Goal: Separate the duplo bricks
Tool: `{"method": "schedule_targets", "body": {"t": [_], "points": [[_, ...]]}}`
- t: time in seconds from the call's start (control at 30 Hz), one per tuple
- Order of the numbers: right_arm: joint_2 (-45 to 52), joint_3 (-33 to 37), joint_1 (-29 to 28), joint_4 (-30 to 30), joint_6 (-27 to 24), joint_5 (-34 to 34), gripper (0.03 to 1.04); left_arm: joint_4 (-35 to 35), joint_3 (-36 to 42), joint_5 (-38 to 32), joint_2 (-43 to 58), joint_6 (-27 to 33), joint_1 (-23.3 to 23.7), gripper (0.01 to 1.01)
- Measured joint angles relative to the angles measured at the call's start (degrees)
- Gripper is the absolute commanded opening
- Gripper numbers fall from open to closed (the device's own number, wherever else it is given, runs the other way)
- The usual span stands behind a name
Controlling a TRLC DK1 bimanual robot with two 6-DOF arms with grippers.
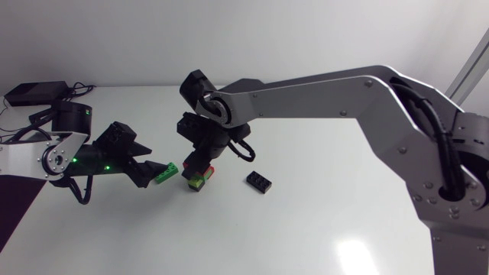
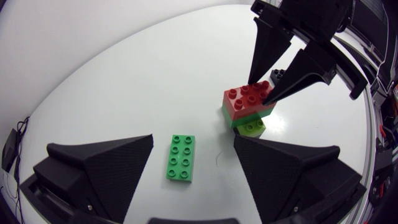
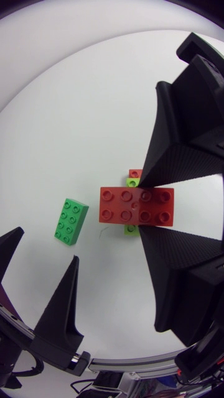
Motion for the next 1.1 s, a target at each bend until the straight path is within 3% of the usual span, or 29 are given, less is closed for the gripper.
{"method": "schedule_targets", "body": {"t": [0.53, 0.8, 1.1], "points": [[-0.02, -2.97, 0.20, 0.87, 0.02, 0.04, 0.46, -0.02, -0.68, 1.11, 0.00, -0.02, -3.87, 0.920], [-0.09, -3.10, 0.70, 1.31, 0.04, 0.04, 0.14, 0.02, -2.25, 1.09, 0.00, -0.02, -5.25, 0.920], [-0.28, -3.10, 0.79, 0.74, 0.74, -1.09, 0.12, 0.07, -2.49, 1.09, 0.00, -0.02, -6.25, 0.920]]}}
